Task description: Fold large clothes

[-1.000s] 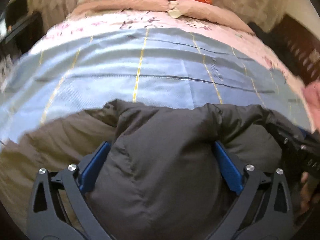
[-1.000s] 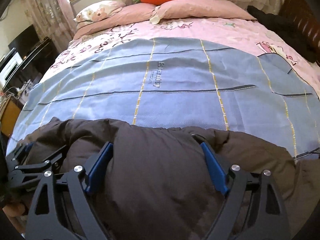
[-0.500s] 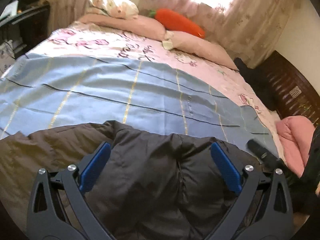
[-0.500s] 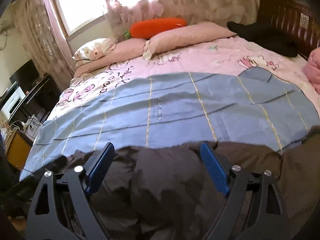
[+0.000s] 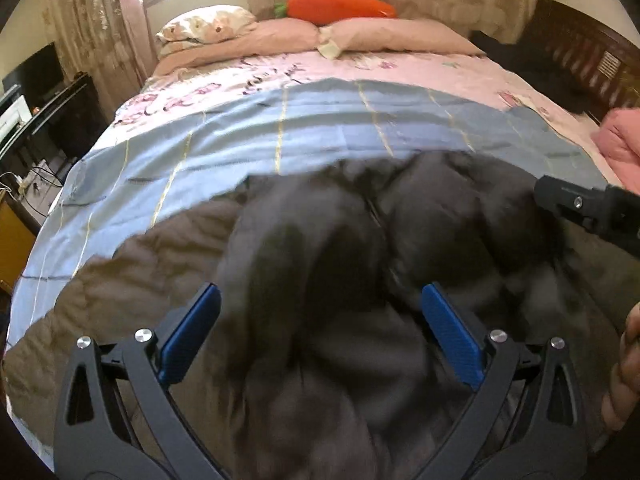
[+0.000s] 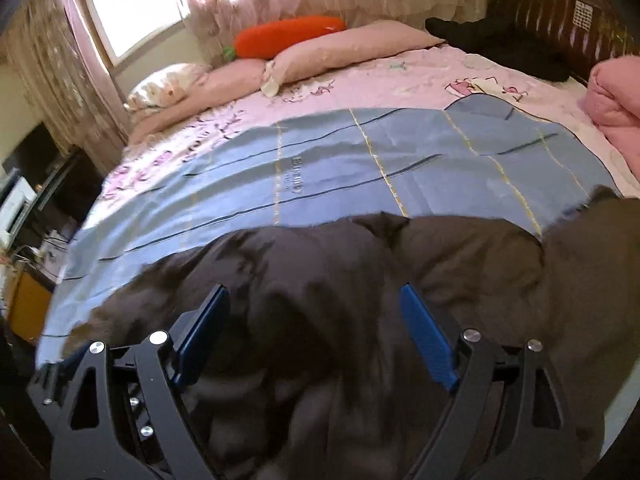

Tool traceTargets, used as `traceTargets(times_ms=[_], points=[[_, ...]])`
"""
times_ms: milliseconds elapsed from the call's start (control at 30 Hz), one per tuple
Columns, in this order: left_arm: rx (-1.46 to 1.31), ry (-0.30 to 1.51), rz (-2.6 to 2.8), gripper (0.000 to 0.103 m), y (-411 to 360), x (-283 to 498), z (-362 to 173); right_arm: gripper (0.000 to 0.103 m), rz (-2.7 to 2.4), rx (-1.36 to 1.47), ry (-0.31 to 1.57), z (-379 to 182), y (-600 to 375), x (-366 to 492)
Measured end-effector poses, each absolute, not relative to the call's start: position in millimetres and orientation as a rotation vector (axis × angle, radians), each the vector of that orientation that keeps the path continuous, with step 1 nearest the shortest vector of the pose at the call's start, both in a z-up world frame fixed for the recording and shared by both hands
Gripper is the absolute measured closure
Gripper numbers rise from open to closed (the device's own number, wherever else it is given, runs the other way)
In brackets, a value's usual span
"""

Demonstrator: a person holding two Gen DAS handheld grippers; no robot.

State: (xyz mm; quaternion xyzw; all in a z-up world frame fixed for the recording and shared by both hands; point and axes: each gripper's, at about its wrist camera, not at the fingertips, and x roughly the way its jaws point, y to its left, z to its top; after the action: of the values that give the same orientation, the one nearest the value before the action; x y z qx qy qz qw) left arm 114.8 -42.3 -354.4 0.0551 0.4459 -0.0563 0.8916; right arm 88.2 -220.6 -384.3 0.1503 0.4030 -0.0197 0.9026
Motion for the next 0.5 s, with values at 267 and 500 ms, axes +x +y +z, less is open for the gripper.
traceTargets(times_ms=[267,500], points=[[0.165,1.050,-0.127,0.002,-38,62,-397,0.017,-0.079,0.235,1.046,-431,-205,40],[0.084,1.004,-0.101,0.002,-22,28,-368,0.017,-0.049,0.227,1.028,-413,-193,7]])
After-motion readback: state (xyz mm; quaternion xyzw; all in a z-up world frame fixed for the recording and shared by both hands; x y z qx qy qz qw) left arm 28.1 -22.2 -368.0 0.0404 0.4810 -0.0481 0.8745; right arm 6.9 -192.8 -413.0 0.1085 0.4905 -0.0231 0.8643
